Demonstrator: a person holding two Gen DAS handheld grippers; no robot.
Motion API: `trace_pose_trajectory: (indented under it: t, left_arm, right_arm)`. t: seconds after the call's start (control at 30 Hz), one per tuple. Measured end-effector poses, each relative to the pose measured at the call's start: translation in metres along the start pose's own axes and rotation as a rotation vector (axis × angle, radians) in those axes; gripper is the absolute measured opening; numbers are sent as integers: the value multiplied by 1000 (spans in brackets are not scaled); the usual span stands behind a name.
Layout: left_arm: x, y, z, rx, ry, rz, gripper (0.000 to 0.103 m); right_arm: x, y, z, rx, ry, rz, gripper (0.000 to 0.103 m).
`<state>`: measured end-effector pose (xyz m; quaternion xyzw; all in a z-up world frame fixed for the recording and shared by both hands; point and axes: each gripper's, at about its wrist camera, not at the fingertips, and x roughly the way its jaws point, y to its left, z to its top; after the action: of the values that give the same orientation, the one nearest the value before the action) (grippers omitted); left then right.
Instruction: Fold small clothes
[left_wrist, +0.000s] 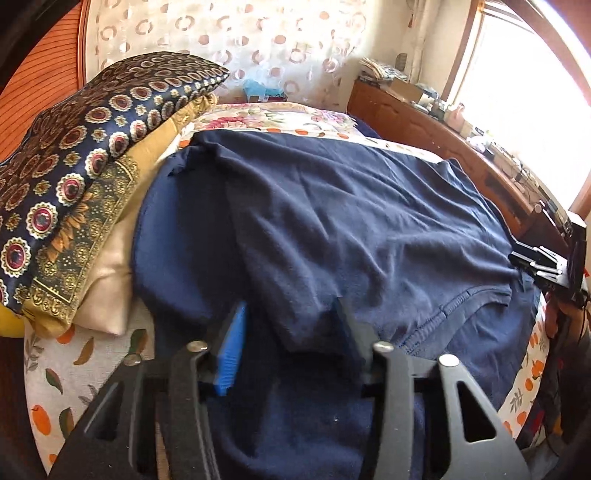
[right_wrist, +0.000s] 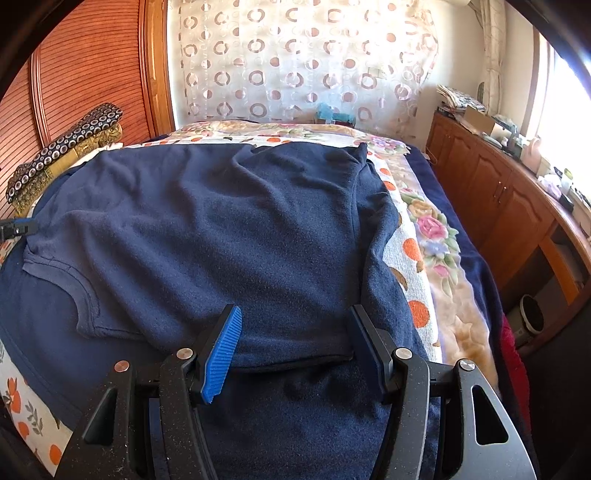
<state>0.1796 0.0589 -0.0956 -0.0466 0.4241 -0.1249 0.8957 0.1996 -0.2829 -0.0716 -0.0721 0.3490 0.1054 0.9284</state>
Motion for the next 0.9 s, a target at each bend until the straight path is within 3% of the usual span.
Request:
trace_pose_trajectory:
  t: [0.2, 0.3, 0.53, 0.63, 0.7, 0.8, 0.9]
  left_arm:
    - [3, -4, -1, 16, -14, 20, 44]
    - [3, -4, -1, 16, -14, 19, 44]
    - [2, -3, -2, 11, -15, 14, 44]
    - [3, -5, -1, 30, -11, 33, 39]
    - [3, -6, 0, 36, -10, 56, 34]
    - [2, -1, -1, 10, -14, 32, 33]
    - [2, 0, -1, 3, -15, 25, 33]
  right_arm:
    - [-16, -23, -3, 102, -68, -10, 61]
    - [-15, -32, -4, 132, -47, 2, 61]
    - [-8, -20, -3, 100, 11, 68, 61]
    - [0, -22, -3, 106, 53, 34, 61]
    - [-1, -20, -2, 105, 46, 17, 61]
    - [-10, -8, 0, 78, 29, 1, 61]
    - [-18, 2, -1, 65, 14, 40, 61]
